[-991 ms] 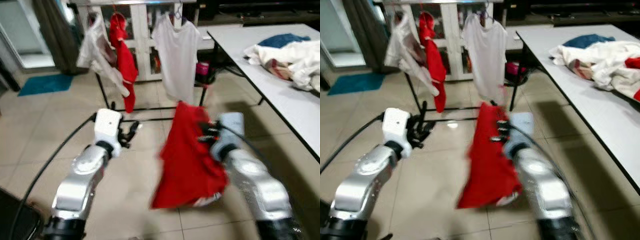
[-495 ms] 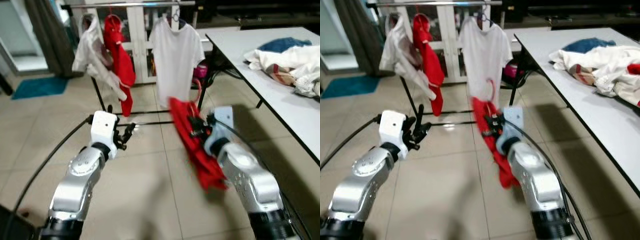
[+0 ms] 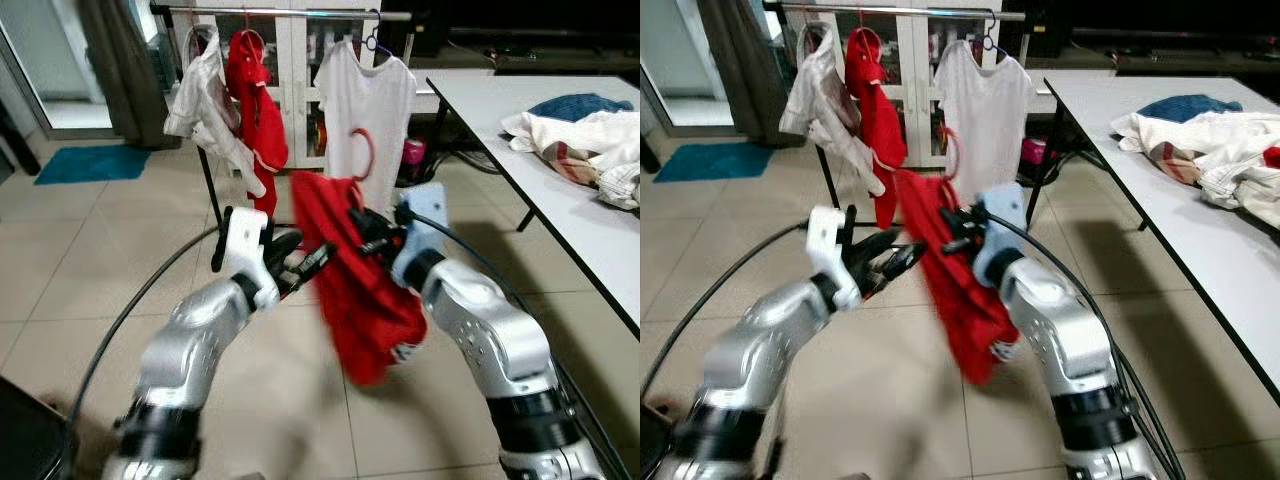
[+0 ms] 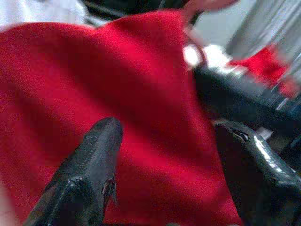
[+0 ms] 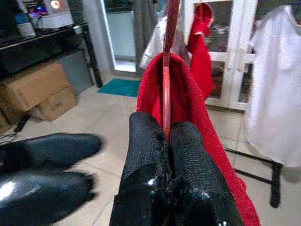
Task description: Hang hanger
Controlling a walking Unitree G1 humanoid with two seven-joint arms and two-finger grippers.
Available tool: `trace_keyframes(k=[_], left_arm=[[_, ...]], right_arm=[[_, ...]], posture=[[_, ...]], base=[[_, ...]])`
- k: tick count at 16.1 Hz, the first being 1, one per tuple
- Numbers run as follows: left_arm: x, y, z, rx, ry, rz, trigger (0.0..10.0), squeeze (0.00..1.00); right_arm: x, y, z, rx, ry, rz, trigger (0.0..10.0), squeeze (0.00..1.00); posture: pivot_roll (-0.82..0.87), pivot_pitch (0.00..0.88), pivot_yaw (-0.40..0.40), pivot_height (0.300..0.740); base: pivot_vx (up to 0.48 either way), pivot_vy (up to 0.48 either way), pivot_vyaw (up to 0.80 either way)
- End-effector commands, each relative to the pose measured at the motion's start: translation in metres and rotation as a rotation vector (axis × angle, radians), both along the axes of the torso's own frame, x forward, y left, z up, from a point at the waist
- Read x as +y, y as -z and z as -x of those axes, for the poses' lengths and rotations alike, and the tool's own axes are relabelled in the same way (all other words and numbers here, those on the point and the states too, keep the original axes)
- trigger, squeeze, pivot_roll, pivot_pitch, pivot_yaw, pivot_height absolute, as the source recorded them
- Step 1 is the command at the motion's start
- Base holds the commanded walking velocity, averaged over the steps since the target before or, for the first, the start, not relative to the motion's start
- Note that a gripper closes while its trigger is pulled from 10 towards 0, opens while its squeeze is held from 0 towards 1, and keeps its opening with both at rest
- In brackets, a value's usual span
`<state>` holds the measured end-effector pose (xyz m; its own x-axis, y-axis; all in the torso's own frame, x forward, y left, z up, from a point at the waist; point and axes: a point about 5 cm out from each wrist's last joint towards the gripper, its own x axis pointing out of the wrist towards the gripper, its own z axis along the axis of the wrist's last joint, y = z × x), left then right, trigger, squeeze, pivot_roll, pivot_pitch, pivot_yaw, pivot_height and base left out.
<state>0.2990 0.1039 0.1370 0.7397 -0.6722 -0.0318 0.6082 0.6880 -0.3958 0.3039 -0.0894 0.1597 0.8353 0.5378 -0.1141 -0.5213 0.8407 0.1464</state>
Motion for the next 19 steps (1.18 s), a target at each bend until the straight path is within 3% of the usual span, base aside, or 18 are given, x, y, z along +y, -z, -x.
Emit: trace_keyframes(k=[1, 2, 3, 6, 7, 8, 9, 13, 19], left_arm=[[-0.001, -0.002, -0.004, 0.023, 0.007, 0.072, 10.0, 0.04], [-0.003, -0.008, -0.007, 0.024, 0.019, 0.156, 10.0, 0.00], [-0.006, -0.013, -0.008, -0.002, 0.051, 0.165, 10.0, 0.00], [-0.002, -0.006, -0.014, 0.039, 0.014, 0.109, 10.0, 0.00], [0.000, -0.002, -0.016, 0.053, -0.013, 0.092, 6.0, 0.00], [0.005, 0.003, -0.021, 0.079, -0.060, 0.069, 0.0, 0.00], [0.009, 0.006, -0.023, 0.068, -0.071, 0.010, 0.0, 0.00], [0.015, 0.007, -0.028, 0.023, -0.087, -0.090, 0.0, 0.00], [0.011, 0.003, -0.034, -0.019, -0.033, -0.088, 0.0, 0.00]], right_arm=[[0.002, -0.012, 0.000, -0.043, -0.025, -0.003, 10.0, 0.00], [0.004, -0.014, 0.000, -0.048, -0.041, 0.001, 10.0, 0.00], [0.006, -0.014, 0.001, -0.051, -0.057, 0.006, 10.0, 0.00], [0.008, -0.014, 0.003, -0.049, -0.072, 0.008, 10.0, 0.00], [0.008, -0.014, 0.004, -0.050, -0.075, 0.005, 10.0, 0.00], [0.009, -0.015, 0.004, -0.054, -0.081, -0.001, 10.0, 0.00], [0.009, -0.018, 0.004, -0.059, -0.088, -0.010, 10.0, 0.00], [0.009, -0.020, 0.004, -0.060, -0.088, -0.039, 10.0, 0.00], [0.013, -0.023, 0.006, -0.066, -0.111, -0.054, 10.0, 0.00]], posture=[[-0.11, 0.000, 0.000, 0.740], [-0.11, 0.000, 0.001, 0.740], [-0.11, 0.000, 0.007, 0.740], [-0.12, 0.000, 0.011, 0.740], [-0.12, 0.000, 0.012, 0.740], [-0.12, 0.000, 0.016, 0.740], [-0.12, 0.000, 0.017, 0.740], [-0.12, 0.000, 0.021, 0.740], [-0.12, 0.000, 0.023, 0.740]], base=[[0.000, 0.000, 0.00], [0.000, 0.000, 0.00], [0.000, 0.000, 0.00], [0.000, 0.000, 0.00], [0.000, 0.000, 0.00], [0.000, 0.000, 0.00], [0.000, 0.000, 0.00], [0.000, 0.000, 0.00], [0.000, 0.000, 0.00]])
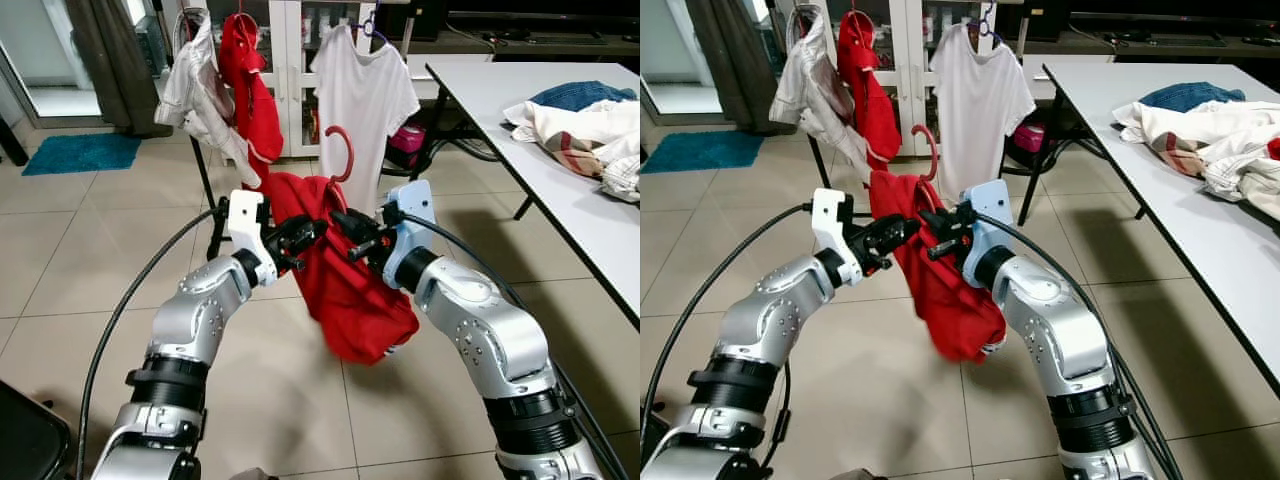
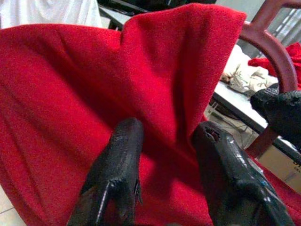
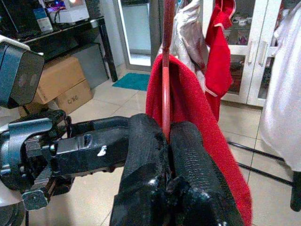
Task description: Hang hanger
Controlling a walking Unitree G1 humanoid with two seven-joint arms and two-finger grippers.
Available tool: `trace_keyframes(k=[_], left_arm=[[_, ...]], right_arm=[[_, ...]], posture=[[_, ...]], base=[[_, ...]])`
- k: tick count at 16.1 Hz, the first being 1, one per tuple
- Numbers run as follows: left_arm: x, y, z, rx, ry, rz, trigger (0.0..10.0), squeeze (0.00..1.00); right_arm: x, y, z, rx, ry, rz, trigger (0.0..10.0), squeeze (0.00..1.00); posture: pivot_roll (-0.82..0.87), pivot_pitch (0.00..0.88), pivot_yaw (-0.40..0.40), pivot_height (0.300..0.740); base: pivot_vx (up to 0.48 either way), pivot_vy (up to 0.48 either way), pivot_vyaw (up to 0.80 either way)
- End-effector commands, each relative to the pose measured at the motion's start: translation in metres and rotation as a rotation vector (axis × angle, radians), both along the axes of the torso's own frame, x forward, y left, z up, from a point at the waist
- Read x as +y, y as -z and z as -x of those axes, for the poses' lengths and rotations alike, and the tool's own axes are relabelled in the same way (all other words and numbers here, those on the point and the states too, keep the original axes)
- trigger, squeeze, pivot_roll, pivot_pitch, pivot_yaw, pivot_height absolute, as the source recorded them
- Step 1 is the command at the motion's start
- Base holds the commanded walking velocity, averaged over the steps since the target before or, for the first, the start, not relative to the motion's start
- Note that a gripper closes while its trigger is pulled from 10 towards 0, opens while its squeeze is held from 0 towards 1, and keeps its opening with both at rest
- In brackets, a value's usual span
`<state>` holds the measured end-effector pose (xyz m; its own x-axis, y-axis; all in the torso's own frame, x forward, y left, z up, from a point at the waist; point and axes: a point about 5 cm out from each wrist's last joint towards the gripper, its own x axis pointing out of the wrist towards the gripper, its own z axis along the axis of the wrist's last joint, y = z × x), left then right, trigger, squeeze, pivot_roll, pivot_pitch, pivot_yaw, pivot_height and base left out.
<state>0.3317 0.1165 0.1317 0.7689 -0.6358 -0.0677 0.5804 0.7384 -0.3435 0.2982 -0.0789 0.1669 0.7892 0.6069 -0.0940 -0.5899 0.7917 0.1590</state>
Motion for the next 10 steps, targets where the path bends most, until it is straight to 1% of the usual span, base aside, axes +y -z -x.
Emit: trace_keyframes(k=[1, 3, 6, 8, 9, 10], left_arm=[[-0.0020, -0.0022, -0.0025, -0.010, 0.009, -0.026, 0.0, 0.00], [-0.0010, -0.0036, -0.0053, -0.019, -0.002, -0.036, 0.0, 0.00], [0.0029, -0.0065, -0.0087, -0.039, -0.031, -0.022, 0.0, 0.00], [0.0046, -0.0057, -0.0094, -0.026, -0.045, -0.009, 0.0, 0.00], [0.0048, -0.0054, -0.0093, -0.023, -0.045, -0.009, 0.0, 0.00], [0.0046, -0.0051, -0.0089, -0.022, -0.044, -0.010, 0.0, 0.00]], right_arm=[[0.0029, -0.0162, 0.0006, -0.056, -0.028, -0.034, 10.0, 0.00], [0.0024, -0.0160, 0.0011, -0.054, -0.023, -0.034, 10.0, 0.00], [-0.0003, -0.0137, 0.0013, -0.045, -0.002, -0.029, 10.0, 0.00], [-0.0026, -0.0113, 0.0011, -0.035, 0.010, -0.022, 10.0, 0.00], [-0.0032, -0.0102, 0.0005, -0.030, 0.018, -0.013, 10.0, 0.00], [-0.0053, -0.0072, -0.0012, -0.023, 0.041, 0.016, 10.0, 0.00]], posture=[[-0.12, 0.000, 0.025, 0.740], [-0.13, 0.000, 0.032, 0.740], [-0.13, 0.000, 0.040, 0.740], [-0.13, 0.000, 0.040, 0.740], [-0.13, 0.000, 0.039, 0.740], [-0.12, 0.000, 0.037, 0.740]], base=[[0.000, 0.000, 0.00], [0.000, 0.000, 0.00], [0.000, 0.000, 0.00], [0.000, 0.000, 0.00], [0.000, 0.000, 0.00], [0.000, 0.000, 0.00]])
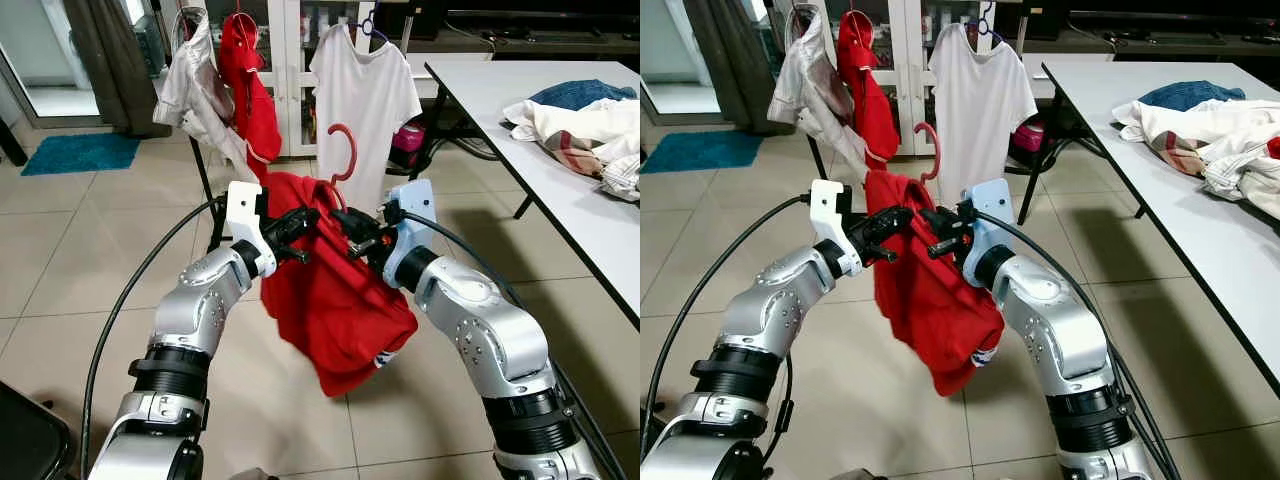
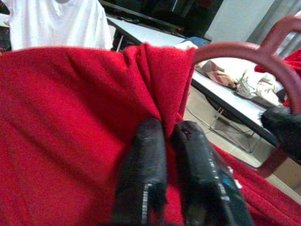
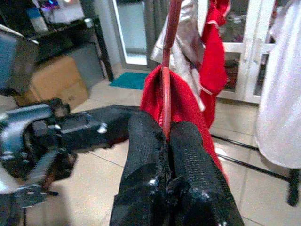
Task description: Hang hanger
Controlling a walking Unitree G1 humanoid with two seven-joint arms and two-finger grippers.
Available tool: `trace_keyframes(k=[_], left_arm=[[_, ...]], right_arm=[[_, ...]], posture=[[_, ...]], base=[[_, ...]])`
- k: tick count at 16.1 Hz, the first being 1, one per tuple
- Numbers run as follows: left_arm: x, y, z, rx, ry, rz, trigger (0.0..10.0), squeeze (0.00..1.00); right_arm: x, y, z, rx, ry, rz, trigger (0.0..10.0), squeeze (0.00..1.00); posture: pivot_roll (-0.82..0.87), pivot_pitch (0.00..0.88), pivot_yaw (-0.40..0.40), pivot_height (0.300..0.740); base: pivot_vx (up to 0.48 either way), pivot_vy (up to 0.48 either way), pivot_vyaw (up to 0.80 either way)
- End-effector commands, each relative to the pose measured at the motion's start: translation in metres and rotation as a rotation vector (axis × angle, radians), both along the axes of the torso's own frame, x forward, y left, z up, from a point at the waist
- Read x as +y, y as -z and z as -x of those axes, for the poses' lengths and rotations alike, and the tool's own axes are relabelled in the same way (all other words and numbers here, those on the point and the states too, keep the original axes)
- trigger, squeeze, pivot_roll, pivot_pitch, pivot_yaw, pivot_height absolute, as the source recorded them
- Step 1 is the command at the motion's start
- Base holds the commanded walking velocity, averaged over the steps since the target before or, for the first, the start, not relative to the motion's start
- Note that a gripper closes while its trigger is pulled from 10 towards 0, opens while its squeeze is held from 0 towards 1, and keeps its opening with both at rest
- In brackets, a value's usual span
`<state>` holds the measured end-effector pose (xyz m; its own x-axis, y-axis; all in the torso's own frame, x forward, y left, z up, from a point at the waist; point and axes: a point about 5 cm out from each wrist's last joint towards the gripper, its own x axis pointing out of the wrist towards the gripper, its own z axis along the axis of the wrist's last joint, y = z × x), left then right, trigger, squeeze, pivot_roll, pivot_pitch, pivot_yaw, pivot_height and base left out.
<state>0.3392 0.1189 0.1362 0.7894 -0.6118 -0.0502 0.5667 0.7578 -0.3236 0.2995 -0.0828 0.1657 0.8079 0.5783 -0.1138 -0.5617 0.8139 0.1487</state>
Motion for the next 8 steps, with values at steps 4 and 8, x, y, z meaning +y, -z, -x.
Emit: trace_keyframes(k=[4, 8], left_arm=[[-0.004, 0.004, 0.004, 0.015, 0.023, -0.058, 0.0, 0.00], [-0.012, 0.015, 0.012, 0.062, 0.042, -0.123, 0.0, 0.00]], right_arm=[[-0.011, 0.000, -0.005, 0.032, 0.097, -0.004, 10.0, 0.00], [-0.043, 0.005, -0.021, 0.024, 0.406, 0.105, 10.0, 0.00]], posture=[[-0.12, 0.000, 0.032, 0.740], [-0.12, 0.000, 0.032, 0.740]], base=[[0.000, 0.000, 0.00], [0.000, 0.000, 0.00]])
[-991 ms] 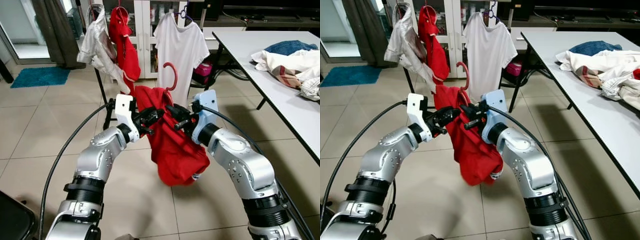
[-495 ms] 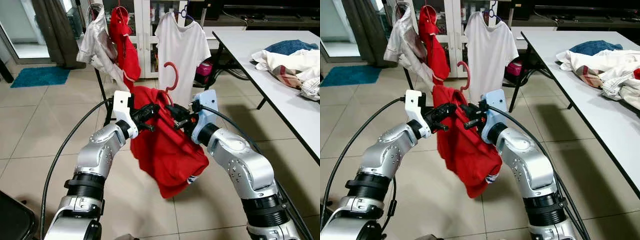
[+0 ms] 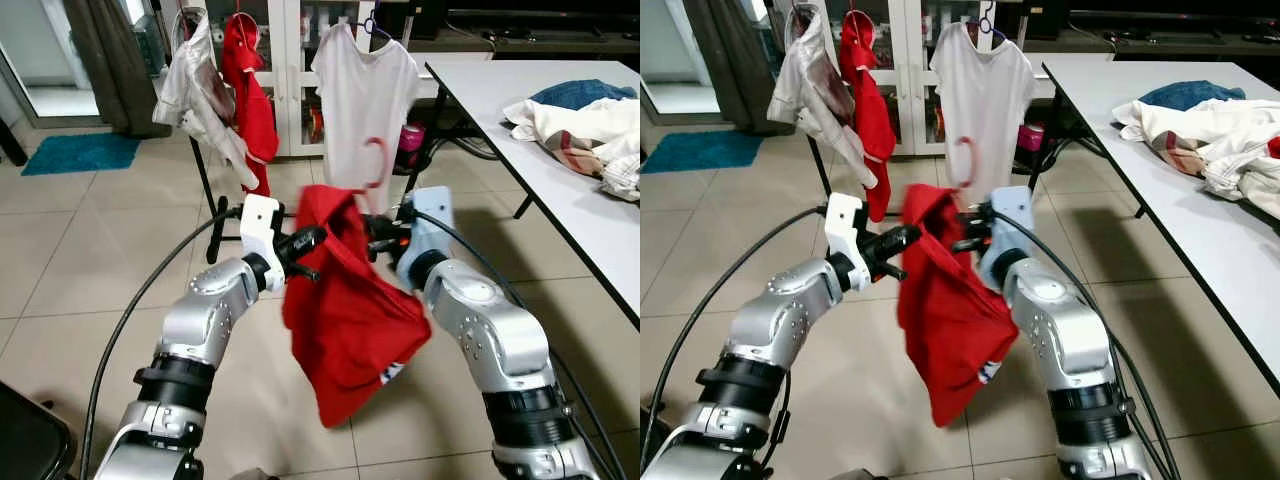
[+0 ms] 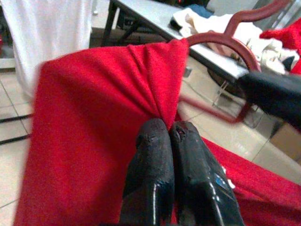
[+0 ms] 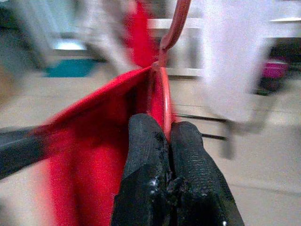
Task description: Hang hanger
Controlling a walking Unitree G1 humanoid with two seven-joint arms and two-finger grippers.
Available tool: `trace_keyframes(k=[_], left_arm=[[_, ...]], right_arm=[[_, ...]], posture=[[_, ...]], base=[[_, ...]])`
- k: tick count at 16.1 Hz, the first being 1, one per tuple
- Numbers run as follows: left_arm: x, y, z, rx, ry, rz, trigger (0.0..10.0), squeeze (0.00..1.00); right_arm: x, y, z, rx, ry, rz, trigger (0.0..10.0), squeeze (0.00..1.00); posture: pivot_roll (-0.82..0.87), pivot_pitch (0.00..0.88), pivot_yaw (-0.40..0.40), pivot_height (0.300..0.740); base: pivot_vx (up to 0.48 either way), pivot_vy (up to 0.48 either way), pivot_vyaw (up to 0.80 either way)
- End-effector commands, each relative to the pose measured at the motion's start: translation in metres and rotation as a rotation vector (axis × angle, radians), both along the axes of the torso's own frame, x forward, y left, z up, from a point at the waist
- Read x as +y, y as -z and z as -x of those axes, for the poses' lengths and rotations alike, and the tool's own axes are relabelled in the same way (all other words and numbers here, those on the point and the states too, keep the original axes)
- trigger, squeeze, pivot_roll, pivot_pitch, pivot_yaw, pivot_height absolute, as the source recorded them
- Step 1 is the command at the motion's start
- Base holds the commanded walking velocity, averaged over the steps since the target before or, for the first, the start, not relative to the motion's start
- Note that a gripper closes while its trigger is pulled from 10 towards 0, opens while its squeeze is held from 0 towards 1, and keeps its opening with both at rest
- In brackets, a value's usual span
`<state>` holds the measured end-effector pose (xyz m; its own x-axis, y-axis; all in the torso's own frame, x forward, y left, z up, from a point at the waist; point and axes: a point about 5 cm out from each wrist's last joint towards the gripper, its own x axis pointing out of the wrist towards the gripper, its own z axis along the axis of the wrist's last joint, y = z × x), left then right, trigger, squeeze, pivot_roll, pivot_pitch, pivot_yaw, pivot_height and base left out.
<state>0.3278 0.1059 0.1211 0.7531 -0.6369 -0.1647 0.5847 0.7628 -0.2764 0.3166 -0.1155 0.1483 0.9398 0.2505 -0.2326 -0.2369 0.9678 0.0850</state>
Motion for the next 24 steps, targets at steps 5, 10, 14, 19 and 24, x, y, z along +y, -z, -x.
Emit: trace_keyframes(k=[5, 10, 14, 19, 24], left_arm=[[-0.015, 0.010, 0.014, 0.048, 0.079, -0.046, 0.0, 0.00], [-0.022, 0.004, 0.017, 0.054, 0.077, 0.010, 0.0, 0.00], [0.009, -0.023, -0.008, -0.104, -0.204, 0.025, 0.0, 0.00], [0.027, 0.016, 0.003, 0.053, -0.219, -0.172, 0.0, 0.00], [-0.011, 0.022, 0.016, 0.100, -0.047, -0.108, 0.0, 0.00]], right_arm=[[-0.035, -0.031, -0.011, -0.189, 0.301, 0.003, 10.0, 0.00], [-0.012, -0.021, -0.011, -0.137, 0.178, -0.008, 10.0, 0.00], [-0.004, 0.000, -0.003, -0.026, 0.083, 0.030, 10.0, 0.00], [-0.051, -0.038, -0.019, -0.233, 0.388, -0.074, 10.0, 0.00], [-0.042, -0.023, -0.022, -0.173, 0.392, 0.028, 10.0, 0.00]], posture=[[-0.12, 0.000, 0.026, 0.740], [-0.12, 0.000, 0.021, 0.740], [-0.12, 0.000, 0.014, 0.740], [-0.12, 0.000, 0.011, 0.740], [-0.12, 0.000, 0.003, 0.740]], base=[[0.000, 0.000, 0.00], [0.000, 0.000, 0.00], [0.000, 0.000, 0.00], [0.000, 0.000, 0.00], [0.000, 0.000, 0.00]])
